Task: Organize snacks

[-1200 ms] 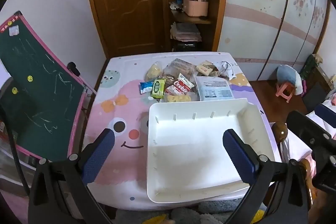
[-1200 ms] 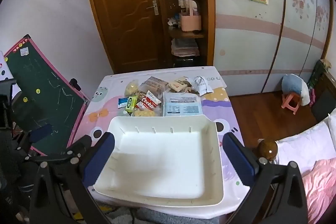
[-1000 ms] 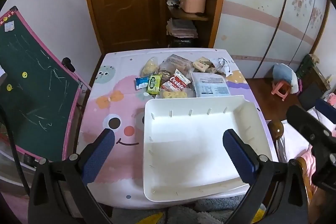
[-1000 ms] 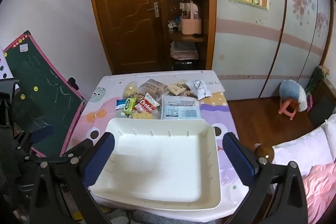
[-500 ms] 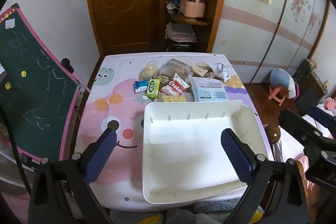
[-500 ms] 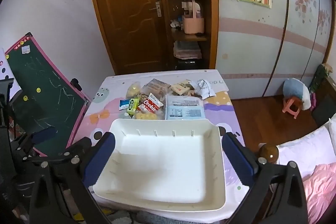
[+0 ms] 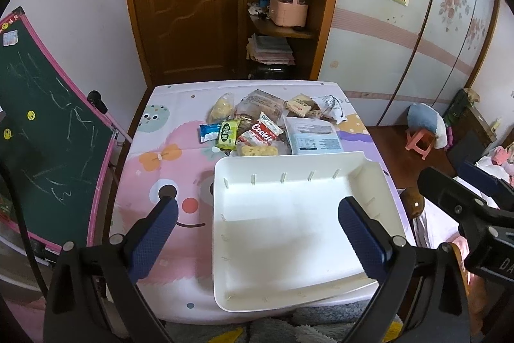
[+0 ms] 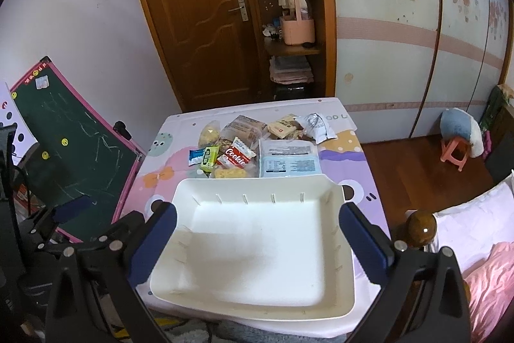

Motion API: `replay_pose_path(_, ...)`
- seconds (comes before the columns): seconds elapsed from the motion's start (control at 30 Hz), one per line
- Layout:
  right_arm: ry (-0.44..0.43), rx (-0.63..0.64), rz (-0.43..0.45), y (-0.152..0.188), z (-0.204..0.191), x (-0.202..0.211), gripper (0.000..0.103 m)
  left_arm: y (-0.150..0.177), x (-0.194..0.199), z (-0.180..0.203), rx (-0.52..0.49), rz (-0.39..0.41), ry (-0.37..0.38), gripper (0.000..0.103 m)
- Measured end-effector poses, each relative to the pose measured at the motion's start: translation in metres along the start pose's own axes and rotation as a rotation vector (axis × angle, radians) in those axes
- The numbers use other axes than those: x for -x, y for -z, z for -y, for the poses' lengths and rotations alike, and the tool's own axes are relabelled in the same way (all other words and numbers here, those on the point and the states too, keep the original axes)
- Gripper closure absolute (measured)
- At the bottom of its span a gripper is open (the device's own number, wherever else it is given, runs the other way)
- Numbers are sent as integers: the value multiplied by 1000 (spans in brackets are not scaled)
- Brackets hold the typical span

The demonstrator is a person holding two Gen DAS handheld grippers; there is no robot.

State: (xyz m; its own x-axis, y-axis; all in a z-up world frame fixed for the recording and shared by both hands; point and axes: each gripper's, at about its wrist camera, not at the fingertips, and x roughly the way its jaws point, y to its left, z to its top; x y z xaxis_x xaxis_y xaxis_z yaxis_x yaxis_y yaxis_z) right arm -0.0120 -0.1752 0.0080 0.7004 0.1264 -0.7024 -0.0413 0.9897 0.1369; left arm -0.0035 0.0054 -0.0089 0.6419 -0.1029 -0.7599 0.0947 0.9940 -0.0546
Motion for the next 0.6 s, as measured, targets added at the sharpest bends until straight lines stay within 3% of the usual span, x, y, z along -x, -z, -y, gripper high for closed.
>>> replay_pose_path(0.6, -26, -1, -26, 3, -2, -1, 1, -10, -4, -6, 14, -34, 42, 3)
